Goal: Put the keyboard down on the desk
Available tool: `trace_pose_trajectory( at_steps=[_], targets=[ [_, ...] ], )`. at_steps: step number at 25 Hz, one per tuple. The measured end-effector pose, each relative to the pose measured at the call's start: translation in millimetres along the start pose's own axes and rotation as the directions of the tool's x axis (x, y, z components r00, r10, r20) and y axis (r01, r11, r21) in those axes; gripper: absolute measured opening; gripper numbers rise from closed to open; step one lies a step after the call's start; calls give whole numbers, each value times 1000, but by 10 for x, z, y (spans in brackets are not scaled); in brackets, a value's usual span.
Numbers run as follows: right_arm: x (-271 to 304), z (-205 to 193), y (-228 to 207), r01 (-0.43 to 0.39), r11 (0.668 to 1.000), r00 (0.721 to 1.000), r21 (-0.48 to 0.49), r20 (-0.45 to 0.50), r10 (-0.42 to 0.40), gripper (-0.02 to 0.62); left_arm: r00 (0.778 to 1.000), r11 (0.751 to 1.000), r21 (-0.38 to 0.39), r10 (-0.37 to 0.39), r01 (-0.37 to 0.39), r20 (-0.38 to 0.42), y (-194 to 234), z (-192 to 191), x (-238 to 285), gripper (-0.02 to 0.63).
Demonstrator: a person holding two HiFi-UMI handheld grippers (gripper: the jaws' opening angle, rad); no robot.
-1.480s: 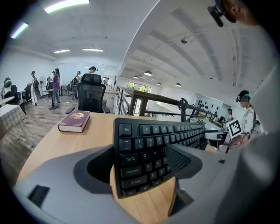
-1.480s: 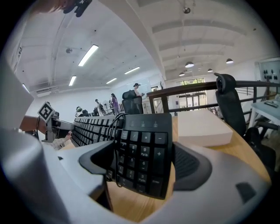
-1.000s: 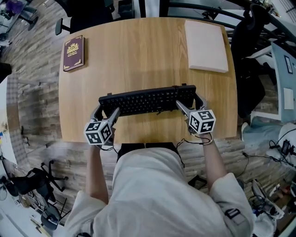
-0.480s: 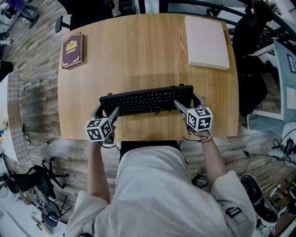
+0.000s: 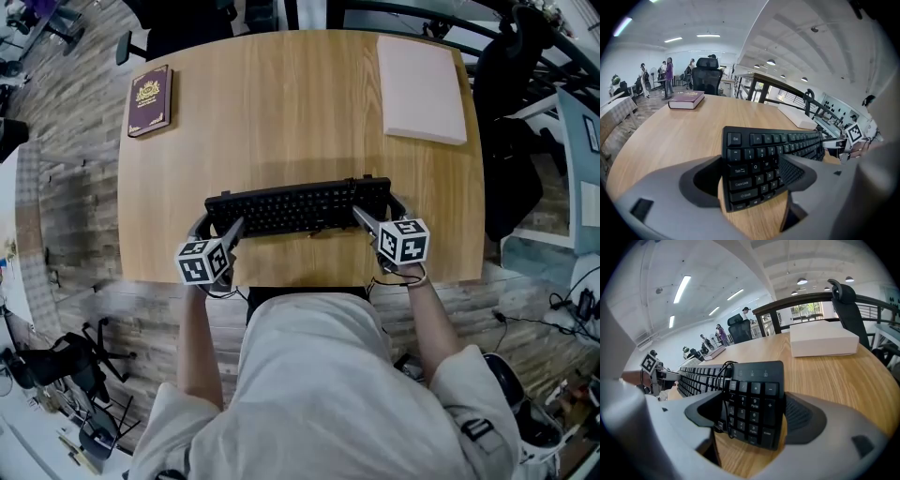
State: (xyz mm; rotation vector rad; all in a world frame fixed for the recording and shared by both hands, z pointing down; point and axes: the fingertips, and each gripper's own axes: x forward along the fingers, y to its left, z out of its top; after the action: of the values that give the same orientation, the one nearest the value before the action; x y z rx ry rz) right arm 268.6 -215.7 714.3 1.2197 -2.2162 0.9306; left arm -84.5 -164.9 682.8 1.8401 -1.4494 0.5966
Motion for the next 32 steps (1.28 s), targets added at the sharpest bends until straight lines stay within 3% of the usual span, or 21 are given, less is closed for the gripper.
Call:
trace_pose_trajectory(
  at_steps=[32],
  targets=[
    [155,-67,-109,38,999,998,15,-56,-37,413,998,1000,-19,9,-11,-67,102,-10,345,382]
  ],
)
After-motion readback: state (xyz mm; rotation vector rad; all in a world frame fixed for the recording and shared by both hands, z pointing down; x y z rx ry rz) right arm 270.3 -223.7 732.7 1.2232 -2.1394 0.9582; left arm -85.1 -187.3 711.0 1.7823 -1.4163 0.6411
